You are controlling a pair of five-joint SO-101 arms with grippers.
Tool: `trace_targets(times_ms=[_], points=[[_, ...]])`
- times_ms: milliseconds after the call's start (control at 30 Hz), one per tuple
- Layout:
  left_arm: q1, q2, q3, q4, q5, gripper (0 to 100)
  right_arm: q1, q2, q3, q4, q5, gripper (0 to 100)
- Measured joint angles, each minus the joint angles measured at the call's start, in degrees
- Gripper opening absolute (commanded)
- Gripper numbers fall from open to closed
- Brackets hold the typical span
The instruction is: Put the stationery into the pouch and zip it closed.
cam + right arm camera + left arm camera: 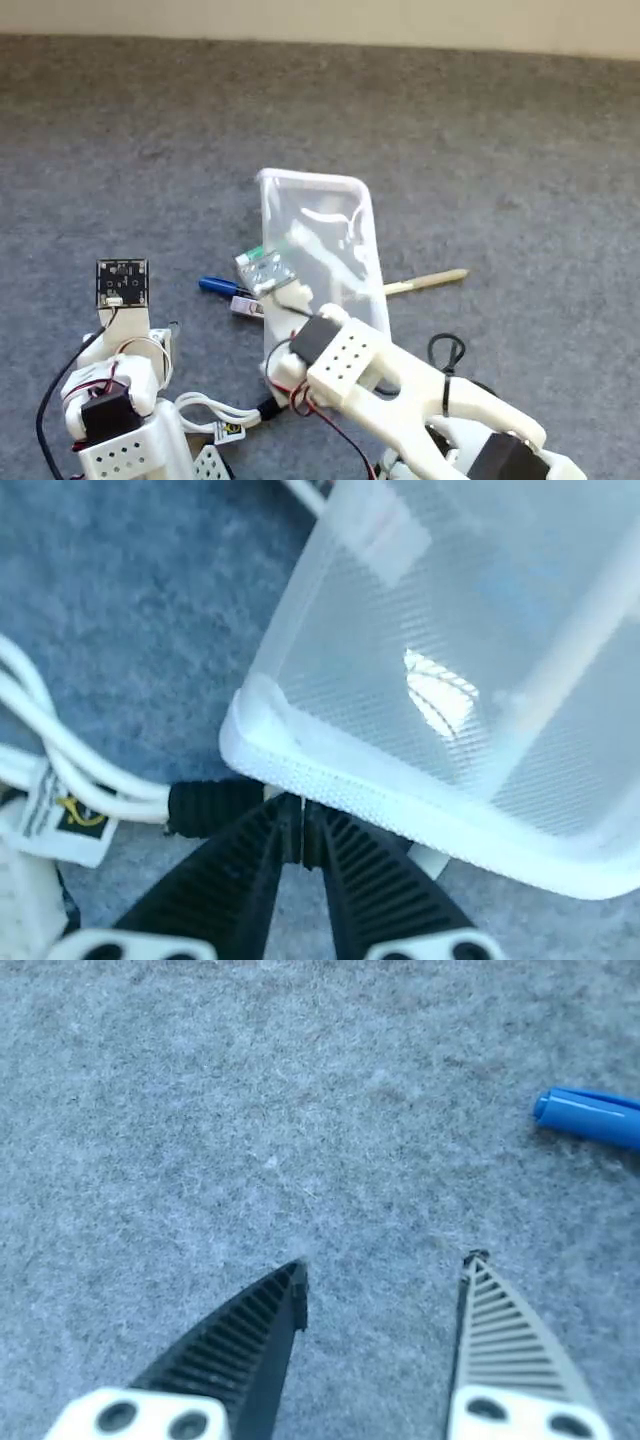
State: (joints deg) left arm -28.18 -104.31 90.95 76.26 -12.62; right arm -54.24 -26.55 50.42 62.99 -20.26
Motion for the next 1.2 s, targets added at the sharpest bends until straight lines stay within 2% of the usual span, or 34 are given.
trace_targets(times_ms=[167, 367, 500, 567, 733, 1000, 1200], points=[[0.00, 0.00, 0.00, 0.00, 0.00, 23, 6.15, 0.53, 0.00, -6.51, 0.53, 2.7], [0.00, 0.00, 0.00, 0.00, 0.00, 23, 11.43, 0.53, 0.18, -16.70, 8.62, 3.0], [0.00, 0.00, 0.00, 0.00, 0.00, 23, 12.92, 0.53, 0.18, -17.58, 8.97, 3.3], [0.00, 0.00, 0.00, 0.00, 0.00, 23, 12.84, 0.53, 0.18, -14.86, 8.97, 6.7], [0.00, 0.00, 0.00, 0.00, 0.00, 23, 7.03, 0.70, -2.73, -4.84, 0.88, 25.2], [0.00, 0.00, 0.00, 0.00, 0.00, 23, -2.55, 0.79, -5.27, -1.23, -8.35, 25.5], [0.00, 0.00, 0.00, 0.00, 0.00, 23, -3.52, 0.97, -5.36, -8.00, -9.93, 25.5]])
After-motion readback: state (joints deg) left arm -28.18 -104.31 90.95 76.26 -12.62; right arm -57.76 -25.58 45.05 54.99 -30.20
